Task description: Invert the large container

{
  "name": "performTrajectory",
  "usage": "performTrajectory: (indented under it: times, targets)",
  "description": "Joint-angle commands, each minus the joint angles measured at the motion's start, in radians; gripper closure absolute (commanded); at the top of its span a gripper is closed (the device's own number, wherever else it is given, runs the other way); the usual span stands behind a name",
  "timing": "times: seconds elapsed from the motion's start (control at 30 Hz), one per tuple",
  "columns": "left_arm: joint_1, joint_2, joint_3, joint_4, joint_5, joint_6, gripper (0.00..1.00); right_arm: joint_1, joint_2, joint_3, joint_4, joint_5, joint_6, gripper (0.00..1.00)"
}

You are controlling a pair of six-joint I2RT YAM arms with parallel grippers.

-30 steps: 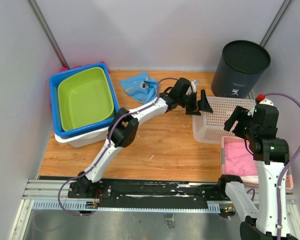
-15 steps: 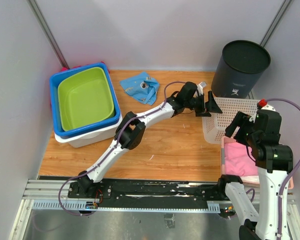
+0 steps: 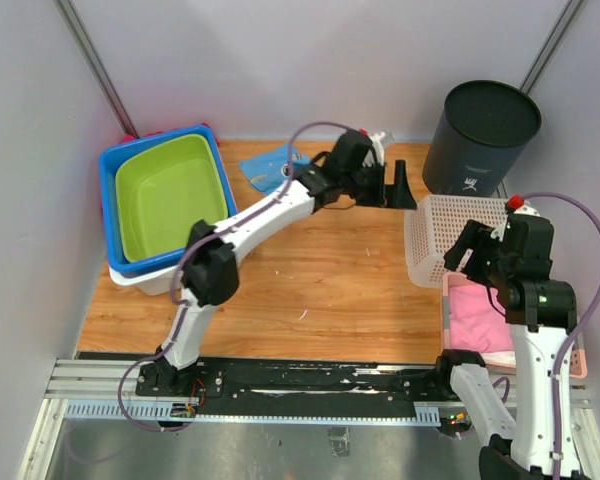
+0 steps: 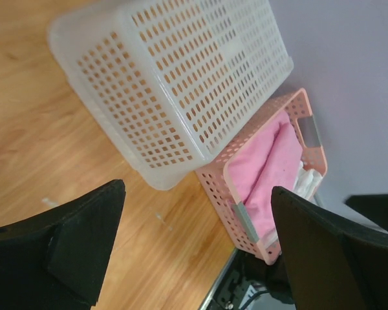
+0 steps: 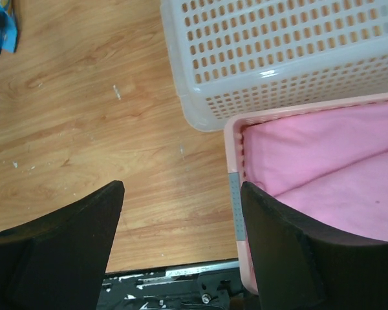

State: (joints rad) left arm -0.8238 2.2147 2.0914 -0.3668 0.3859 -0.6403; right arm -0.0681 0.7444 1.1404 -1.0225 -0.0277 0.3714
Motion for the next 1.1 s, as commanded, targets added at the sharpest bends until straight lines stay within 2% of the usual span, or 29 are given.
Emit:
performTrajectory:
  times: [0.0,0.2,0.43,0.57,0.7,0.9,1.07]
  targets:
    - [0.055,-0.268,-0.106,-0.204,-0.223,0.199,0.01,0.023,0.082,-0.091,0.170,-0.161,0.023,0.25]
    - [0.220,-0.594,-0.407,-0.290,-0.386,0.212,0.01,0.292,0.353,-0.079,0.359,-0.014,0.041,0.24]
    - [0.468,-0.836,-0.628,-0.370,-0.427,0.238,0.01,0.318,0.785,0.112,0.364,0.037,-0.022,0.24]
    - [0.573,-0.869,-0.698,-0.397,-0.444,0.255,0.01,0.294,0.919,0.196,0.319,0.108,-0.031,0.24]
    - [0.592,-0.868,-0.737,-0.370,-0.485,0.252,0.01,0.275,0.983,0.222,0.284,0.152,-0.044,0.24]
    - [0.600,-0.817,-0.751,-0.333,-0.581,0.246,0.03,0.274,0.973,0.212,0.270,0.186,-0.039,0.24]
    - [0.614,-0.771,-0.749,-0.271,-0.611,0.251,0.11,0.274,0.955,0.210,0.268,0.152,-0.030,0.25]
